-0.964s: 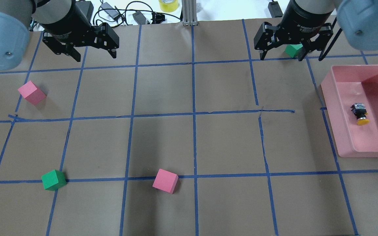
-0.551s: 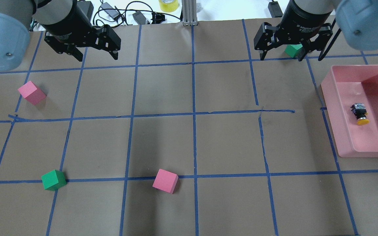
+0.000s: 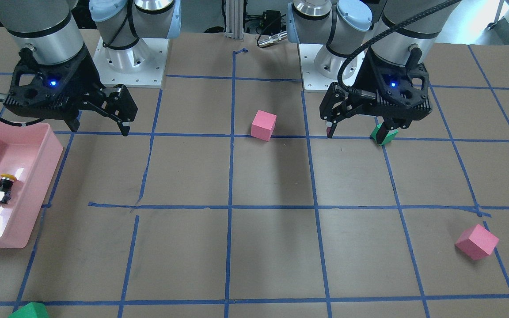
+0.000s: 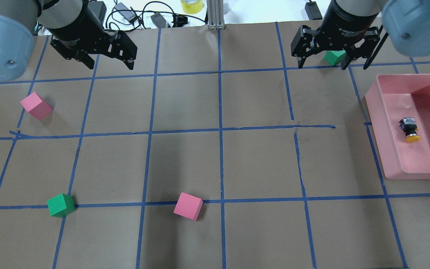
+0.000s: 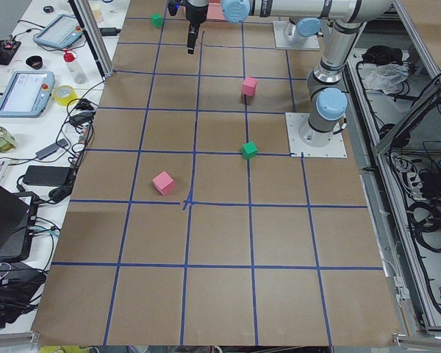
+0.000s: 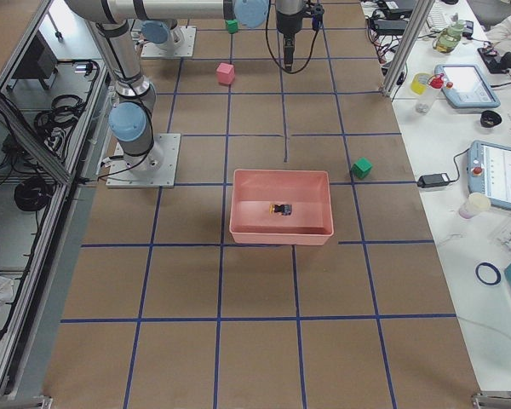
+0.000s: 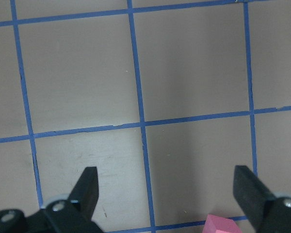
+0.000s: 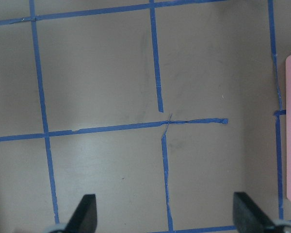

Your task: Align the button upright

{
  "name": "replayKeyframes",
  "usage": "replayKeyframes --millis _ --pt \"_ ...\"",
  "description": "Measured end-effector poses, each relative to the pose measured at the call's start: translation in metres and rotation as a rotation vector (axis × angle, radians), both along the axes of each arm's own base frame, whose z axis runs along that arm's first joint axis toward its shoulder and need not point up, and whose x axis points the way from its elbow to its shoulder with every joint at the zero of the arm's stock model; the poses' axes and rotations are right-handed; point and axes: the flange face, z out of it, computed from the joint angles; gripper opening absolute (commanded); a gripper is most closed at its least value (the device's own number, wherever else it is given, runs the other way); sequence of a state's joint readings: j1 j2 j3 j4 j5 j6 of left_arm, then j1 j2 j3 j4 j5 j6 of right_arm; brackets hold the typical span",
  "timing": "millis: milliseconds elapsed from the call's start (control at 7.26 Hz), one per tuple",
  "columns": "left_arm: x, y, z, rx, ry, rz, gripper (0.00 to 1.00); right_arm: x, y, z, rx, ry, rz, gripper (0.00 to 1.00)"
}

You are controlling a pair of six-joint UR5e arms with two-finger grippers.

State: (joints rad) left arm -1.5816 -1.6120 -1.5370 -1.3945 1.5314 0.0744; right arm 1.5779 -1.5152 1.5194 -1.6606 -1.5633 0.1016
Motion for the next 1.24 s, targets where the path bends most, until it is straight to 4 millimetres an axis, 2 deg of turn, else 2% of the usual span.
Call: replayKeyframes --millis 275,413,689,964,1240 --pt "0.0 0.002 0.001 -0.001 -0.002 0.0 1.0 -0.024 -0.01 -0.012 0.019 0.008 -0.035 1.0" --pt "0.0 0.003 0.001 0.004 -0.003 0.0 1.0 -0.05 -0.016 -0.024 0.043 0.032 -0.077 1.0" --pt "0.0 0.007 0.0 0.028 0.0 0.001 1.0 -0.126 -0.021 -0.05 0.091 0.09 -0.185 1.0" --pt "0.0 0.008 -0.003 0.044 0.008 0.013 1.0 -0.195 -0.031 -0.076 0.082 0.108 -0.194 1.0" --pt "0.001 0.006 -0.007 0.053 0.008 0.016 1.0 -0.268 -0.032 -0.116 0.086 0.106 -0.219 1.0"
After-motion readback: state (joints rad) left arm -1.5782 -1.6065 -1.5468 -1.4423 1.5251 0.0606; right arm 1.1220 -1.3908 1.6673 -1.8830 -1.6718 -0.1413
